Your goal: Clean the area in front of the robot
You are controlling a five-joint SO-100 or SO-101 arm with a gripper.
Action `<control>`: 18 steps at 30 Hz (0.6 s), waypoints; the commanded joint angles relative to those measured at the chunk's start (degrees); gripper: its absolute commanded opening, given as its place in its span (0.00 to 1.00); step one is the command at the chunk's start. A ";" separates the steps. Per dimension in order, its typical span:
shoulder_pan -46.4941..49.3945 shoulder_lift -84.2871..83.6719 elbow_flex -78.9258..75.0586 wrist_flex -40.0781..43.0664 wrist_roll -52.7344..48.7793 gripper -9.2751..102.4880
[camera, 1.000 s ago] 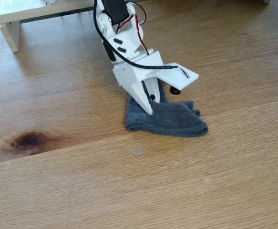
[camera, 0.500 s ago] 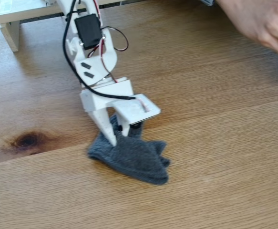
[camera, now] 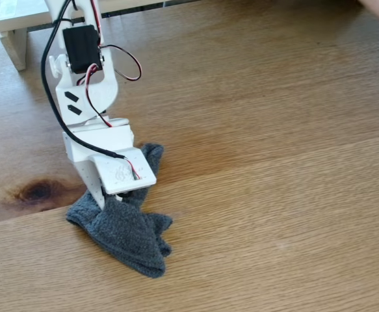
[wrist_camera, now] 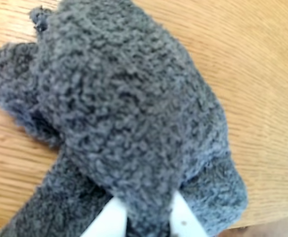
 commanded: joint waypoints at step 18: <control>-13.10 -12.74 -2.90 -37.00 -13.10 0.08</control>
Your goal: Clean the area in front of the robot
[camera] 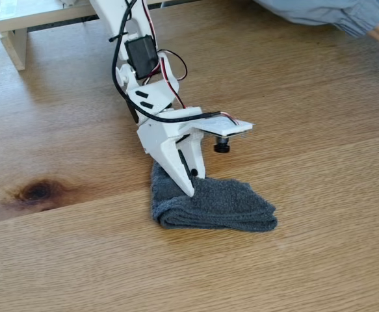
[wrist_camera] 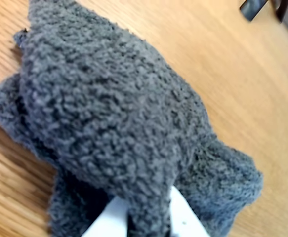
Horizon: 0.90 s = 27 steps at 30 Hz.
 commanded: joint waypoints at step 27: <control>30.06 34.98 -1.93 55.72 9.40 0.08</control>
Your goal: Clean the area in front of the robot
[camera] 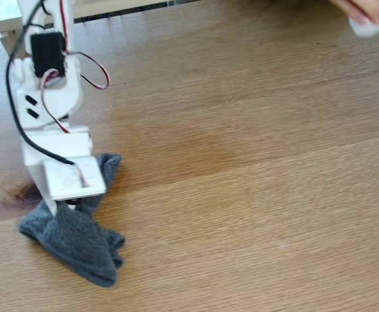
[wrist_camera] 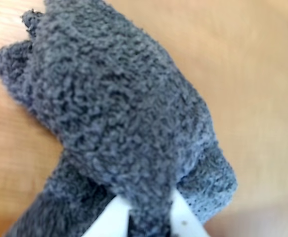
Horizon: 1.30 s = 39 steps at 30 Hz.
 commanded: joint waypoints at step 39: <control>8.09 74.09 65.13 16.35 2.29 0.25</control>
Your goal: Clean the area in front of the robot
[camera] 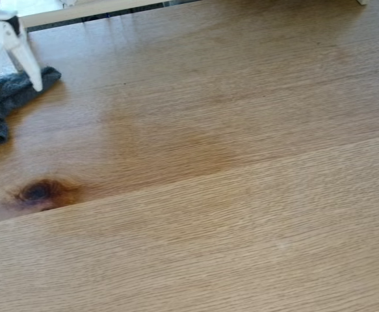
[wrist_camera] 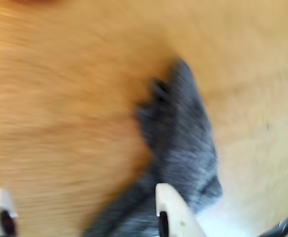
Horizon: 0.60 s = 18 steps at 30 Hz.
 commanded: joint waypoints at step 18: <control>-33.57 28.30 3.25 19.95 33.57 0.08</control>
